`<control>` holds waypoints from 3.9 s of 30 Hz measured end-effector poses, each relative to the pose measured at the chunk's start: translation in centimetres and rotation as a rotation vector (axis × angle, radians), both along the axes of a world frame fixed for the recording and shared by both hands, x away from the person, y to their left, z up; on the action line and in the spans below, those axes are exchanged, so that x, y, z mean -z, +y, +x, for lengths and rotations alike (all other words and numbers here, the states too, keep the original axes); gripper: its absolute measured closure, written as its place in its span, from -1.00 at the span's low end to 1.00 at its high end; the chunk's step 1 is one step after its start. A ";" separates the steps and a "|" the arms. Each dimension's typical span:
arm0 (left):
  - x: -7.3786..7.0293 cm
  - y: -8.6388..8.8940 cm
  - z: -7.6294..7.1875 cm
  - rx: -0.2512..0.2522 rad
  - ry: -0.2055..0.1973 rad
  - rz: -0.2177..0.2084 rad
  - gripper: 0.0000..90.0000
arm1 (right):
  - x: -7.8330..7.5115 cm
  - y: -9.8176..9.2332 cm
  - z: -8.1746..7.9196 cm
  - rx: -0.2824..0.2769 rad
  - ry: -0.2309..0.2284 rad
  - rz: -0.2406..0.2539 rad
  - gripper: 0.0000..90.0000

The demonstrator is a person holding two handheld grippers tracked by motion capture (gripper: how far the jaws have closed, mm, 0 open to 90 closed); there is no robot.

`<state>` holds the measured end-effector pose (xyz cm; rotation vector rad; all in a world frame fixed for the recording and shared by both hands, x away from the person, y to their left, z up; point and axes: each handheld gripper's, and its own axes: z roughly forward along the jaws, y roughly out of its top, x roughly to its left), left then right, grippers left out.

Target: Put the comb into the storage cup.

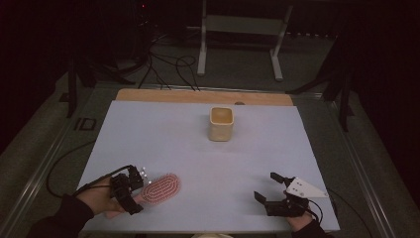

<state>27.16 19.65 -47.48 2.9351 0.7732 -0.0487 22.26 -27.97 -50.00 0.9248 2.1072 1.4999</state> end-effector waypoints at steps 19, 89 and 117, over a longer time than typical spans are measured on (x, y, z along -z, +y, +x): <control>0.3 -0.6 0.1 0.009 -0.014 -0.005 0.33 | 0.0 -0.1 0.0 0.002 0.001 0.004 -0.80; -1.6 -5.3 1.8 -0.040 -0.316 -0.416 0.57 | 0.0 -0.2 0.1 0.012 0.005 0.016 -0.80; -2.3 -7.8 2.3 -0.108 -0.425 -0.596 0.57 | 0.2 -0.2 0.2 0.015 0.008 0.012 -0.80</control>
